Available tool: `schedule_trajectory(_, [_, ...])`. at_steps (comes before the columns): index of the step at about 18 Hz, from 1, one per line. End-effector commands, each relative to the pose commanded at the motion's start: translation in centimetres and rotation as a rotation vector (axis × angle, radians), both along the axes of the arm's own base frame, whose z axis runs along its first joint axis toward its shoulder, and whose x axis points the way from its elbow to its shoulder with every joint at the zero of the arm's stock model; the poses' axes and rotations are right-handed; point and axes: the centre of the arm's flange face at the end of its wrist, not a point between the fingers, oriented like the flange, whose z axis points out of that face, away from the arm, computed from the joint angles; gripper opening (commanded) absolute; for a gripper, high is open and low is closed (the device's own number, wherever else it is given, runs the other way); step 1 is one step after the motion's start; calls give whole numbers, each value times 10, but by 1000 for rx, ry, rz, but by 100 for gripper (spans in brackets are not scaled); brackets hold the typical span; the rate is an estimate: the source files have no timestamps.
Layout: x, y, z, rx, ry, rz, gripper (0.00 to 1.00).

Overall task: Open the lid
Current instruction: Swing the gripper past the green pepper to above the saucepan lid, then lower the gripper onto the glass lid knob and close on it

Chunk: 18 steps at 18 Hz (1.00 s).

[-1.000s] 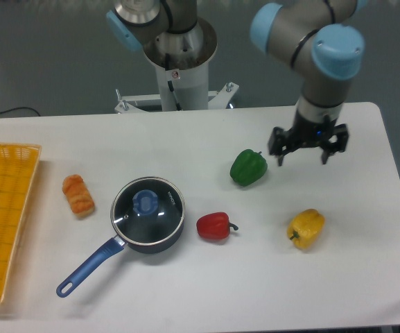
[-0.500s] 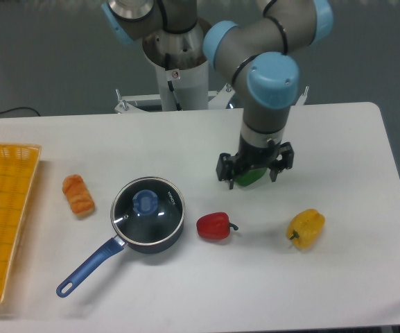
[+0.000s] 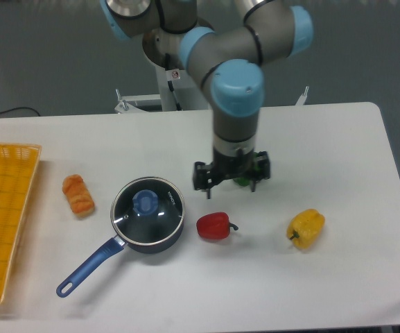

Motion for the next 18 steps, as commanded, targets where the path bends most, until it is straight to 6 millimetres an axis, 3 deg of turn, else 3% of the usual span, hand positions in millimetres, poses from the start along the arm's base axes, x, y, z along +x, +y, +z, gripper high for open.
schedule_trajectory(2, [12,16,-8,1,31,6,100])
schedule_trajectory(8, [47,34,-32,-48,33,6,100])
schedule_trajectory(18, [75,47,-37,-62,21,-35,100])
